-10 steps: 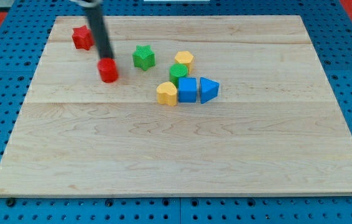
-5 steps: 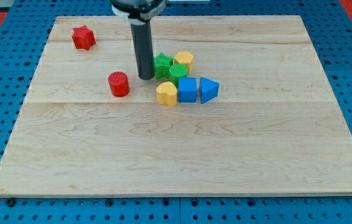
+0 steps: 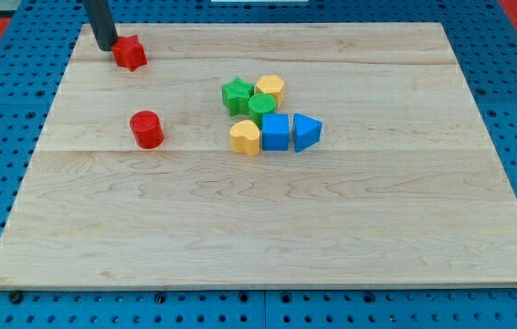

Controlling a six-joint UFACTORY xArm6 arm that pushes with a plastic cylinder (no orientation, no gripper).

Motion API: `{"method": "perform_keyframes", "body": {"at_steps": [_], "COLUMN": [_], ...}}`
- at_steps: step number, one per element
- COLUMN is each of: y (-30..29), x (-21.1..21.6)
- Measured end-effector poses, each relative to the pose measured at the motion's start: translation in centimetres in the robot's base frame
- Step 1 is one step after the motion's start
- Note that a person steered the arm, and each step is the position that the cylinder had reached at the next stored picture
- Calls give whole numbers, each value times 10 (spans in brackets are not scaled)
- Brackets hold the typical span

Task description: Push the red blocks and green star into a group of blocks

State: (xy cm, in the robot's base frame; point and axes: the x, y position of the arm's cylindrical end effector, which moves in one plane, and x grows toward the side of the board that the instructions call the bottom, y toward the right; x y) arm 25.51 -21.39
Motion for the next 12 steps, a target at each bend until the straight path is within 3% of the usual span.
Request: {"method": "perform_keyframes", "body": {"at_steps": [2,3,4,5,6,7,8,10,12], "y": [139,77,158,178,120,11,12,159,144], "x": [64,35,14,51,43,102,161,164,171]}}
